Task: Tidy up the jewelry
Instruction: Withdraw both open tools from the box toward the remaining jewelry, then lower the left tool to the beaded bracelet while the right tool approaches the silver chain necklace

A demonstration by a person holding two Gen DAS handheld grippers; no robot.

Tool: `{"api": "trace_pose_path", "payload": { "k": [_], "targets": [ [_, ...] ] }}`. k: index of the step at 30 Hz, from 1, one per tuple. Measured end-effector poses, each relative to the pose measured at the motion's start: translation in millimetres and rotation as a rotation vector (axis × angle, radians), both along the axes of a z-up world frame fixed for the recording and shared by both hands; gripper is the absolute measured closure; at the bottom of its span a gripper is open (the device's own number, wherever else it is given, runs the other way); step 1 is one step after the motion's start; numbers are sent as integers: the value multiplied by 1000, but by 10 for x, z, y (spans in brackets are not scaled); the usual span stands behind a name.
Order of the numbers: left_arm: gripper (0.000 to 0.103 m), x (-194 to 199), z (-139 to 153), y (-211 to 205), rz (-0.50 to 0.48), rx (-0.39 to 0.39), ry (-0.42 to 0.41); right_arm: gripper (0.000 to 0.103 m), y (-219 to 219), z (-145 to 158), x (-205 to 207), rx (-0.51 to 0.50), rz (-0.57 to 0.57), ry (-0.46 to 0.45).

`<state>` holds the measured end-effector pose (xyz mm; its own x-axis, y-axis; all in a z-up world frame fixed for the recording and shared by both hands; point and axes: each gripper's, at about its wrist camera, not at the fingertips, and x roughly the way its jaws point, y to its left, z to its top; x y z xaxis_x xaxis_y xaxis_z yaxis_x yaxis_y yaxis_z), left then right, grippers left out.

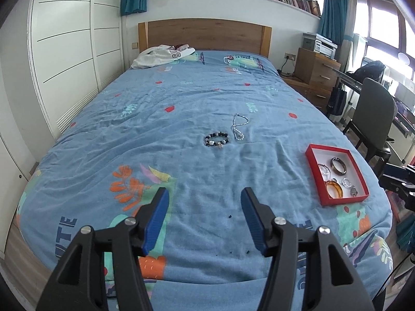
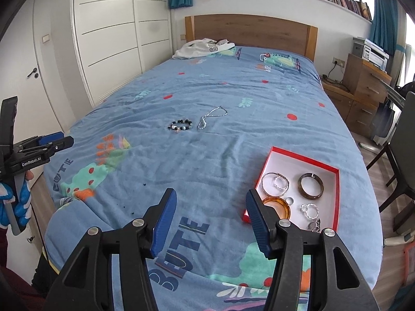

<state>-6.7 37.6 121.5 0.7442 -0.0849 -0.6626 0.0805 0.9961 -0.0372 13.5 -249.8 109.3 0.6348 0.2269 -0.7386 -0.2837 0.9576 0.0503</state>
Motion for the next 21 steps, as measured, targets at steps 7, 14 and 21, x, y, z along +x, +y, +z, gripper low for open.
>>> {"api": "trace_pose_path", "payload": {
  "k": [7, 14, 21],
  "targets": [
    [47, 462, -169, -122, -9, 3, 45, 47, 92, -183, 423, 3, 23, 37],
    [47, 938, -390, -175, 3, 13, 95, 47, 164, -487, 871, 26, 45, 91],
    [47, 1336, -628, -206, 14, 21, 137, 47, 279, -744, 1289, 46, 69, 122]
  ]
}}
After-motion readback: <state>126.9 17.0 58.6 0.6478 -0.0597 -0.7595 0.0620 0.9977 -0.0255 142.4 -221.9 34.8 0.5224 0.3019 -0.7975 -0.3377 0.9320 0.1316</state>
